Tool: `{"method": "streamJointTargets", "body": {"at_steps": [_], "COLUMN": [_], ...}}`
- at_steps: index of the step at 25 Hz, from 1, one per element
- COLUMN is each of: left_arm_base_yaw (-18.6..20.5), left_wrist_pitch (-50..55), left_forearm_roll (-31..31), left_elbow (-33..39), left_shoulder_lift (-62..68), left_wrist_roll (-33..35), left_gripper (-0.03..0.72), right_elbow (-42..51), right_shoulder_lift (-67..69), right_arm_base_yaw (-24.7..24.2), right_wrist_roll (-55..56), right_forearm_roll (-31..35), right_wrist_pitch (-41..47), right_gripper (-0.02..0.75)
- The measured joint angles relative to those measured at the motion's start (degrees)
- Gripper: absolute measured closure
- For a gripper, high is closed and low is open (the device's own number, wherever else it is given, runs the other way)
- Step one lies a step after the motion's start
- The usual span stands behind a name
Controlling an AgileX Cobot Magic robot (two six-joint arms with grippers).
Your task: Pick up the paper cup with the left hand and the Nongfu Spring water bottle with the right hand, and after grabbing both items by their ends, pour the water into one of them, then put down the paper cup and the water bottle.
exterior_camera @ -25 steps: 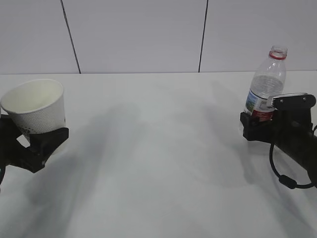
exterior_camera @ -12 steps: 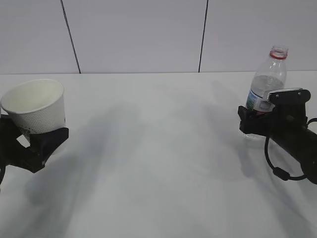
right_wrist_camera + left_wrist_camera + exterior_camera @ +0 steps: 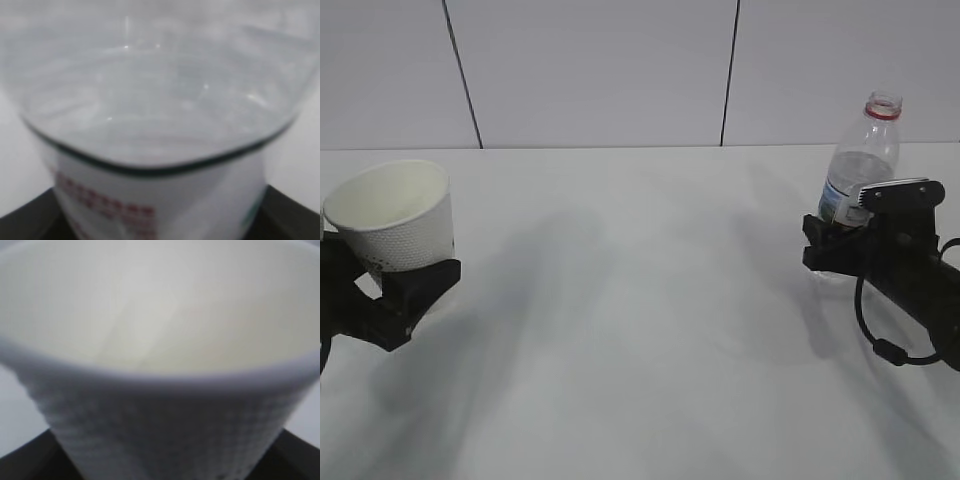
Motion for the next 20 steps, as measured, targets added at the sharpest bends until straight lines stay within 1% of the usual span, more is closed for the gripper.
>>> {"method": "streamJointTargets", "body": {"at_steps": [5,12,17,20], "left_arm_base_yaw": [0.00,-0.08,-0.08,-0.08], "left_wrist_pitch": [0.00,-0.03,-0.03,-0.13], "left_forearm_roll": [2.90,4.28,4.87,5.91], "left_elbow": [0.00,0.00,0.00,0.00], "left_shoulder_lift": [0.00,0.00,0.00,0.00], "left_wrist_roll": [0.00,0.00,-0.72,-1.33], "left_gripper": [0.101,0.101,0.101,0.101], "right_elbow": [0.23,4.24,6.90,8.08], "right_shoulder_lift": [-0.25,-4.53,-9.11,-11.95], "right_arm_base_yaw": [0.00,0.00,0.00,0.00], "right_wrist_roll": [0.00,0.00,0.00,1.95], "right_forearm_roll": [-1.35,-2.82,-4.31,-5.34], "right_wrist_pitch": [-0.10,2.55,2.64,3.72], "right_gripper": [0.225,0.226,0.226,0.226]}}
